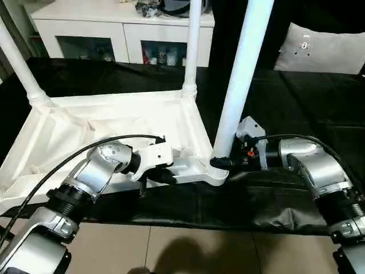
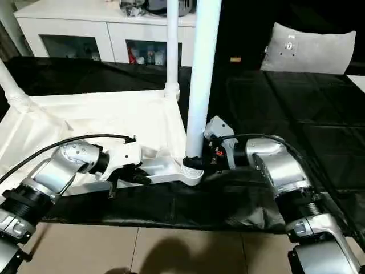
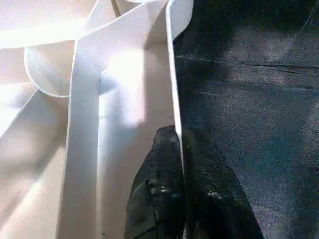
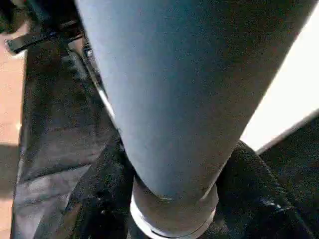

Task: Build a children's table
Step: Rotate leg to tighten

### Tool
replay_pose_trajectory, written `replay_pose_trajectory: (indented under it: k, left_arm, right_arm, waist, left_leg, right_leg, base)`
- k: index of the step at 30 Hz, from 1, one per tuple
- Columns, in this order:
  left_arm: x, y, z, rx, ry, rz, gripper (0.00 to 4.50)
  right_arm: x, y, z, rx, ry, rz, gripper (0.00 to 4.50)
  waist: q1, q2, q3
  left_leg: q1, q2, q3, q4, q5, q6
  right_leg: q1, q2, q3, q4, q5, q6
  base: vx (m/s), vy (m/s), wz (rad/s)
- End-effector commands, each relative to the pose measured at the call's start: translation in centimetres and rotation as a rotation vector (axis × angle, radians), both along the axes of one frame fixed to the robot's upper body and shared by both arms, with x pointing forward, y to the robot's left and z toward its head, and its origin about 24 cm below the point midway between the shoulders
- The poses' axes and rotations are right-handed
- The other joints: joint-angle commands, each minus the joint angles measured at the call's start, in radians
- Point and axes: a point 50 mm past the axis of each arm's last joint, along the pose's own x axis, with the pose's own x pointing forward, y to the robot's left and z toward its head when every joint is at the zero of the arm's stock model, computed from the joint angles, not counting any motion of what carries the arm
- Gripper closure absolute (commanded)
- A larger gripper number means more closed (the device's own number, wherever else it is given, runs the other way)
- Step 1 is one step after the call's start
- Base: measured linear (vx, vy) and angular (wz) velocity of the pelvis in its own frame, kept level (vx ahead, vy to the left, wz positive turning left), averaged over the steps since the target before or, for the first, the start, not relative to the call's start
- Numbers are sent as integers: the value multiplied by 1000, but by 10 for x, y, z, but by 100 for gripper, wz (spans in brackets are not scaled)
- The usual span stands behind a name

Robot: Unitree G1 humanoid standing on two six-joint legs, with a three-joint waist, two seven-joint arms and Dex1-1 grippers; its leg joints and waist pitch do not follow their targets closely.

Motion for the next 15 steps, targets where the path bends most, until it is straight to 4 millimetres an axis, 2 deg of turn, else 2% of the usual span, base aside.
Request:
replay_pose_trajectory:
  k: [1,2,3,5,6,7,8,9,10,11,12,13,14,15]
  left_arm:
    - [2,-21,11,-78,-29,-1,450]
    - [2,-24,6,-95,-17,62,450]
    - [2,-24,6,-95,-17,62,450]
    - [1,-35,-1,-125,1,146,450]
    - [1,-38,-2,-131,5,164,450]
    - [-1,-48,-4,-149,17,194,450]
    - [-2,-64,-4,-173,29,243,450]
    - [-2,-64,-4,-173,29,243,450]
    - [-2,-67,-4,-176,30,250,450]
    - [-4,-91,2,-219,42,280,450]
    - [-5,-93,2,-223,43,281,450]
    - [-8,-107,7,-238,40,270,450]
    - [-9,-110,7,-237,33,262,450]
    - [-9,-110,7,-237,33,262,450]
  right_arm:
    - [-12,7,-39,-34,176,-137,257]
    - [-9,6,-42,-8,200,-286,257]
    - [-9,6,-42,-8,200,-286,257]
    - [-6,7,-47,-12,216,-450,257]
    - [-5,7,-49,-20,216,-482,257]
    - [-3,9,-52,-21,226,-549,257]
    - [0,14,-56,-20,243,-629,257]
    - [0,14,-56,-20,243,-629,257]
    - [0,14,-57,-20,245,-638,257]
    - [6,23,-60,-39,249,-700,257]
    - [6,24,-60,-40,249,-705,257]
    - [9,32,-59,-43,256,-725,257]
    - [10,35,-59,-42,258,-728,257]
    - [10,35,-59,-42,258,-728,257]
  waist:
    - [-6,10,-50]
    - [-12,11,-45]
    - [-16,10,-46]
    - [-26,9,-42]
    - [-32,10,-39]
    - [-34,22,-37]
    - [-53,30,-31]
    - [-65,35,-25]
    - [-74,38,-30]
    - [-84,54,-24]
    - [-76,63,-27]
    - [-70,61,-24]
    - [-77,6,-16]
    - [-77,6,-16]
  left_leg:
    - [9,62,-24,-83,-369,-15]
    - [14,59,-28,-83,-404,-30]
    - [16,57,-30,-82,-421,-35]
    - [16,53,-35,-82,-454,-41]
    - [21,51,-38,-80,-485,-47]
    - [27,52,-40,-81,-508,-54]
    - [51,52,-48,-77,-613,-60]
    - [61,57,-51,-81,-669,-62]
    - [59,61,-59,-87,-706,-61]
    - [39,87,-71,-127,-819,-73]
    - [-4,120,-77,-186,-905,-82]
    - [-13,117,-66,-202,-932,-90]
    - [66,40,-30,-108,-803,-77]
    - [66,40,-30,-108,-803,-77]
  right_leg:
    - [31,-73,55,-90,-463,-151]
    - [25,-74,50,-99,-525,-135]
    - [24,-73,47,-103,-553,-122]
    - [22,-72,40,-112,-624,-85]
    - [19,-73,29,-123,-673,-57]
    - [15,-73,27,-126,-685,-48]
    - [9,-64,-8,-154,-704,-21]
    - [7,-55,-23,-160,-692,-13]
    - [22,-55,-33,-156,-647,-11]
    - [51,-43,-34,-119,-532,-26]
    - [94,-36,-5,4,-331,-64]
    - [93,-32,4,29,-261,-74]
    - [-4,-47,24,-110,-627,-39]
    - [-4,-47,24,-110,-627,-39]
  base:
    - [0,0,0]
    - [0,0,0]
    - [0,0,0]
    - [0,0,0]
    - [0,0,0]
    - [0,0,0]
    - [0,0,0]
    - [-35,61,-4]
    - [-35,61,-4]
    - [-4,72,-2]
    - [-61,45,0]
    - [-61,45,0]
    - [0,0,0]
    - [46,-67,-1]
